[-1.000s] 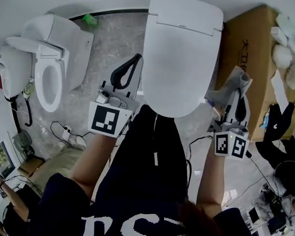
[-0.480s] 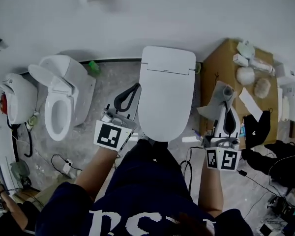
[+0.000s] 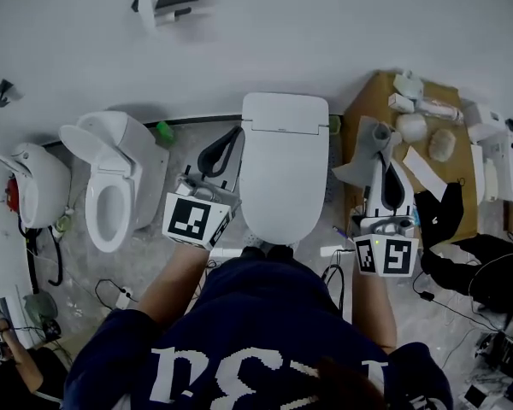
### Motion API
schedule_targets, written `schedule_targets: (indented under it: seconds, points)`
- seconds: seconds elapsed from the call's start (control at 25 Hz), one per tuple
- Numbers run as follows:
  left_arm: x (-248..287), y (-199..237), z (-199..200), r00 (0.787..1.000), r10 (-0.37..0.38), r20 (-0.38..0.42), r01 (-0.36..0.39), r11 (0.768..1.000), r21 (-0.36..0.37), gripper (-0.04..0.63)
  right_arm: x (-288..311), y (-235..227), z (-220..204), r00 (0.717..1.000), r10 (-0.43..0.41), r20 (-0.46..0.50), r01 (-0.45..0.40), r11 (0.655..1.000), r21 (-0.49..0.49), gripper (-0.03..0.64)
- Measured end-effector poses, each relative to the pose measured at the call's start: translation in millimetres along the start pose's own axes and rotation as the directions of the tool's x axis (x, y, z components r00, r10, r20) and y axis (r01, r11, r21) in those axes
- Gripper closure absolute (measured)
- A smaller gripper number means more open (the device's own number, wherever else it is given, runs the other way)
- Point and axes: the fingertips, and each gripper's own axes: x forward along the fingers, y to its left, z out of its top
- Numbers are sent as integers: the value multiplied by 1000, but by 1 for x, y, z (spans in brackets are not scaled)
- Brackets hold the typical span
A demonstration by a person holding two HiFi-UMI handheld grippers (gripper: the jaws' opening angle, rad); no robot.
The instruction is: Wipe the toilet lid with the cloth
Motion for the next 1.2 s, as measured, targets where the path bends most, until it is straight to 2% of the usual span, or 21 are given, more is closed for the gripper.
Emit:
schedule_targets:
  seconds: [0.12, 0.32, 0.84, 1.04, 1.2]
  points:
    - [-3, -2, 5, 1000, 2, -13, -2, 1000, 20, 574, 0, 2, 11, 1000, 24, 14, -24, 1000, 0, 594]
    - [-6, -7, 15, 1000, 21, 12, -21, 1000, 20, 574, 6, 10, 18, 997, 82, -16, -82, 995, -49, 594]
    - [-6, -10, 33, 995, 45, 89, -45, 999, 0, 574, 7, 8, 24, 996, 93, -12, -94, 995, -24, 594]
    - [-8, -10, 20, 999, 27, 30, -28, 999, 27, 574, 10, 10, 22, 995, 101, -16, -101, 995, -23, 594]
    - [-8, -9, 18, 999, 25, 21, -26, 999, 31, 574, 12, 10, 22, 995, 103, -18, -103, 994, -27, 594]
